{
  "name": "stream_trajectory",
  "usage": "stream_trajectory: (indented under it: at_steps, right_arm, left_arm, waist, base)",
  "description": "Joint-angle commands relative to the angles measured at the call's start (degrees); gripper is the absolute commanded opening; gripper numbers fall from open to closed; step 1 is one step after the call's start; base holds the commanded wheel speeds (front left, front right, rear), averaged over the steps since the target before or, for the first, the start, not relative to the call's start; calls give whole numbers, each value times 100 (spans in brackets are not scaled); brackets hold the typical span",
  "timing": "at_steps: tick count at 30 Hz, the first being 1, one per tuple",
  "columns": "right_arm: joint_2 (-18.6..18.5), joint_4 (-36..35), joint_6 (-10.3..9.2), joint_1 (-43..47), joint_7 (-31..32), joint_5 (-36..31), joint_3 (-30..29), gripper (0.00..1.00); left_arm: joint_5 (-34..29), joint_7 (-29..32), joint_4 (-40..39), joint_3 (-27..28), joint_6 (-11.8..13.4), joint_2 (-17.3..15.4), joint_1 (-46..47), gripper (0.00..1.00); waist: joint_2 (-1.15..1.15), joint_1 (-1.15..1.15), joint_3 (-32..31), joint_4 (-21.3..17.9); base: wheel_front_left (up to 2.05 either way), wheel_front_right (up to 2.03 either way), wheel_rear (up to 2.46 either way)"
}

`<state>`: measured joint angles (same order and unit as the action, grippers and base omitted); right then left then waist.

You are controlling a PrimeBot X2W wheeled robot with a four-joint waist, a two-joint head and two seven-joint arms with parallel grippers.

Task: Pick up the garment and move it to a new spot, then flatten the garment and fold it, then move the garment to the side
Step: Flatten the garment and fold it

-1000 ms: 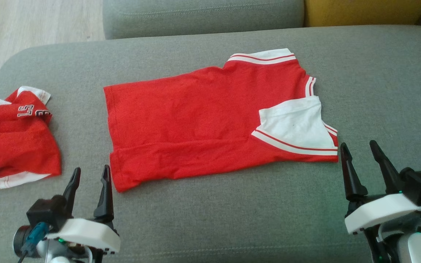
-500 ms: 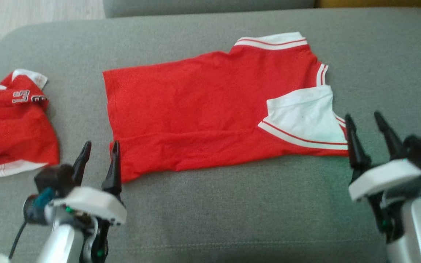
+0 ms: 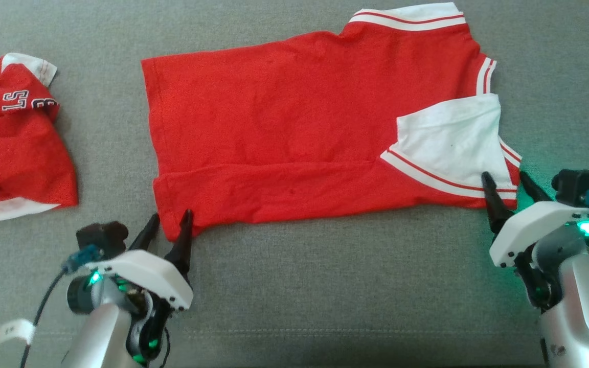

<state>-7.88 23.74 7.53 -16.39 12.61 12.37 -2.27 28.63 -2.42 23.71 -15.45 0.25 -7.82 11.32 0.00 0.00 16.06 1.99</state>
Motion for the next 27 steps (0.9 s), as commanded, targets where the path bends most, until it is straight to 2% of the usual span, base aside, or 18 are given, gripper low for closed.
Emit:
stream_trajectory:
  at_steps: [1,4,5,6,7,8,15,20,27]
  right_arm:
    - [-1,-118,-4,-147,45,52,81,100]
    - [59,26,-4,-152,266,148,64,100]
    - [87,47,-4,-139,328,198,64,87]
    - [119,39,-4,-130,351,278,64,33]
    - [128,15,-4,-120,341,312,72,3]
    - [138,3,-4,-94,347,340,68,0]
    - [230,-361,-4,206,206,560,-6,0]
    - [282,-715,-4,527,175,610,-73,0]
    - [425,-1339,-4,1268,249,662,-146,0]
  left_arm:
    - [65,79,-19,197,-29,-30,209,100]
    - [205,194,152,193,-131,6,276,100]
    - [233,220,193,184,-168,7,294,48]
    - [249,223,220,180,-192,3,309,10]
    - [255,220,240,176,-207,-6,318,0]
    - [261,212,254,173,-220,-16,320,0]
    - [233,-116,45,294,-177,-177,219,0]
    - [263,-74,-175,339,-130,-289,18,0]
    - [231,98,-660,458,143,-556,-455,0]
  waist:
    - [0,0,24,12]
    - [0,0,36,26]
    - [0,0,33,25]
    - [0,0,31,20]
    - [0,0,28,12]
    - [0,0,21,3]
    - [0,0,-51,-63]
    - [0,0,-151,-106]
    - [0,0,-410,-195]
  base:
    - [0,0,0]
    - [0,0,0]
    - [0,0,0]
    - [0,0,0]
    - [0,0,0]
    - [0,0,0]
    - [0,0,0]
    - [0,0,0]
    - [0,0,0]
